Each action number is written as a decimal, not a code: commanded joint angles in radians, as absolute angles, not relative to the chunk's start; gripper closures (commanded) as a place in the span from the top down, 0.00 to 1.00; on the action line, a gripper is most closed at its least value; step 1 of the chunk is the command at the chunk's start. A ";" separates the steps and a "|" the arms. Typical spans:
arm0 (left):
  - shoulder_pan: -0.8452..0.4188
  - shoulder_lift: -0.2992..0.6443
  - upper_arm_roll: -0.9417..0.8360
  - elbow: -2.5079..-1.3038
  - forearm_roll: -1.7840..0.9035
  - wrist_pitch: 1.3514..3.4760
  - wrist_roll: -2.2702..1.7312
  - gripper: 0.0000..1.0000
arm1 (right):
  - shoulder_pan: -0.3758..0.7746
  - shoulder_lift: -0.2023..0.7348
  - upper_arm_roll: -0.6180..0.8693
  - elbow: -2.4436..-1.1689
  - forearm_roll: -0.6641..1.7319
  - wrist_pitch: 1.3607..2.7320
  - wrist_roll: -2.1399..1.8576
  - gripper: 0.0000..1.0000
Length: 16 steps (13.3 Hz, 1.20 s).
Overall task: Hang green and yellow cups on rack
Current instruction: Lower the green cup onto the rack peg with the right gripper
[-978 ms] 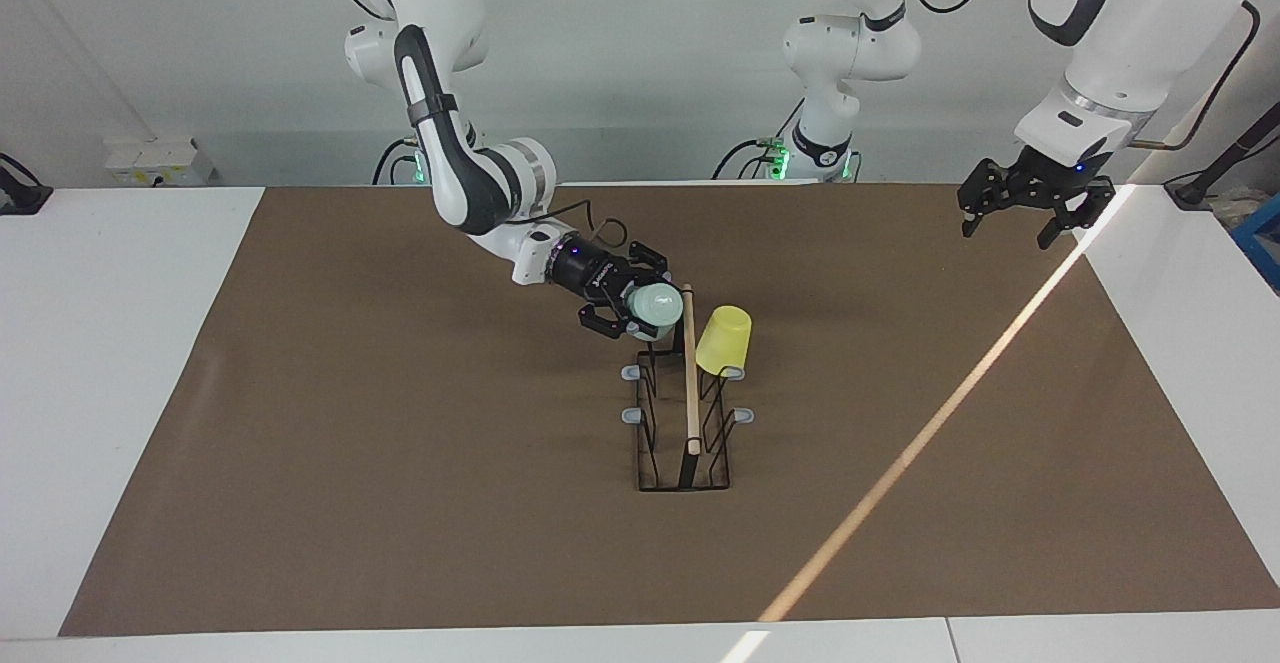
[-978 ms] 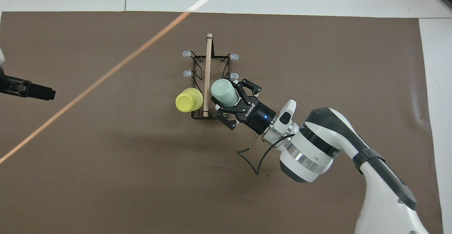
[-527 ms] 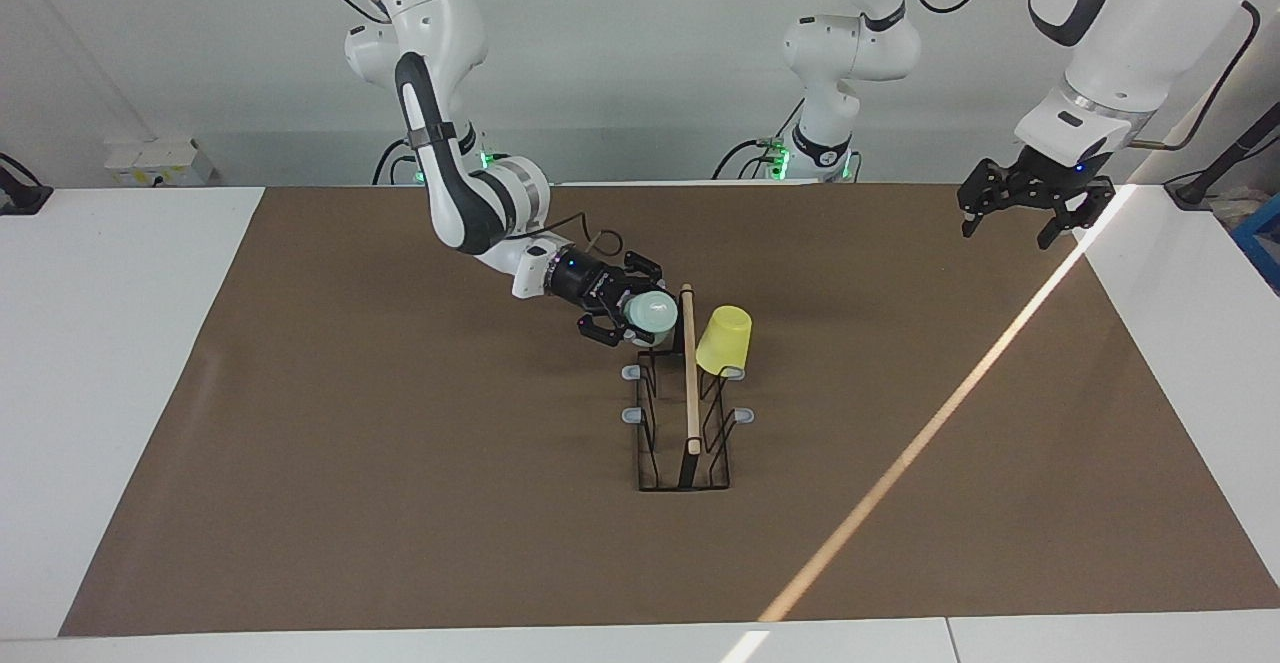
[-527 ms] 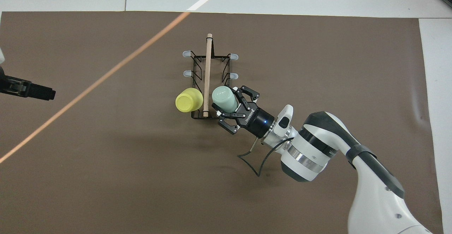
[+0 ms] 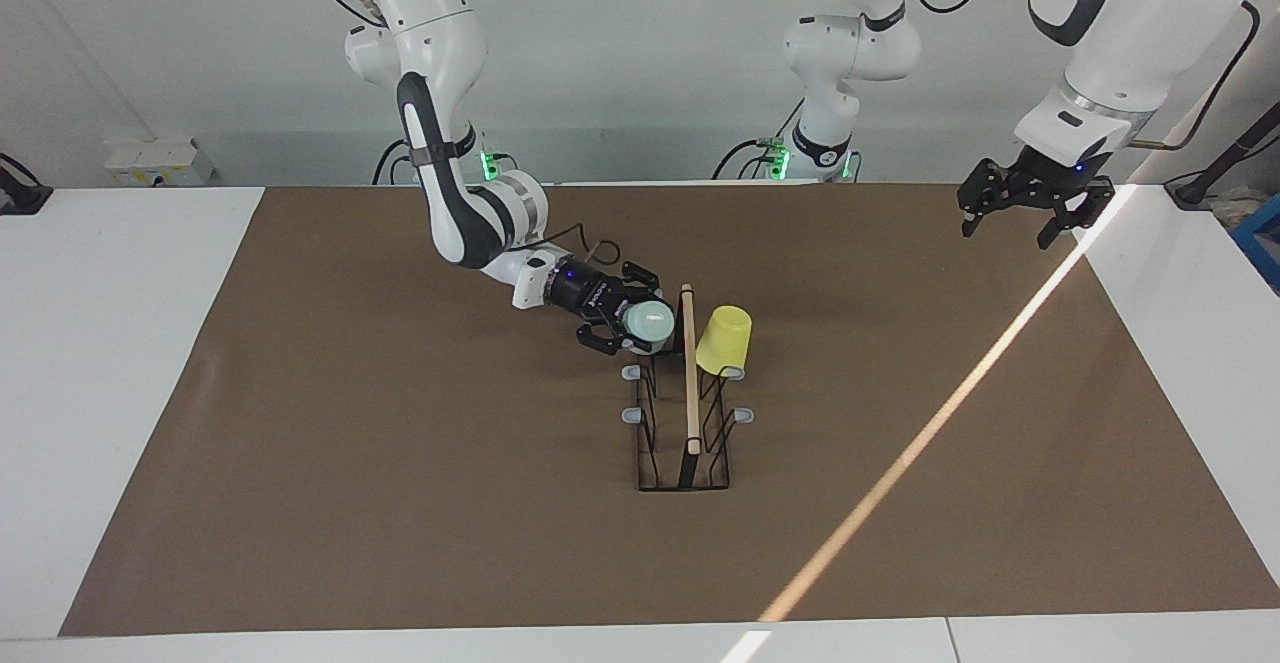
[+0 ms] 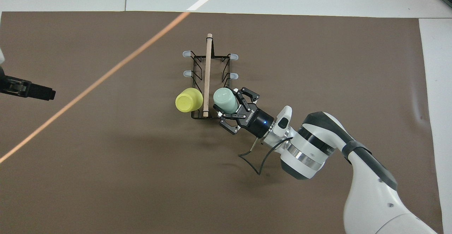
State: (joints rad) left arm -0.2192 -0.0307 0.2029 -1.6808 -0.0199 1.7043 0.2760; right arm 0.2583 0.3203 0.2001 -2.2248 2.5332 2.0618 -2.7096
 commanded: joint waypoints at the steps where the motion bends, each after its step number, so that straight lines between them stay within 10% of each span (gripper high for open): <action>1: -0.232 -0.049 0.210 -1.694 -0.002 1.692 0.261 1.00 | 0.253 0.325 0.212 -2.221 2.589 2.056 -2.767 1.00; 10: -0.232 -0.049 0.210 -1.694 -0.002 1.692 0.261 1.00 | 0.304 0.112 0.218 -2.168 2.544 2.405 -2.533 1.00; 16: -0.232 -0.049 0.210 -1.694 -0.002 1.692 0.261 1.00 | 0.241 0.026 0.207 -2.076 2.062 2.513 -2.274 1.00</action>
State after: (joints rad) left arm -0.2192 -0.0307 0.2029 -1.6808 -0.0199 1.7037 0.2760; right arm 0.2901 0.0391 0.2060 -2.1130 2.2337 2.4861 -2.3727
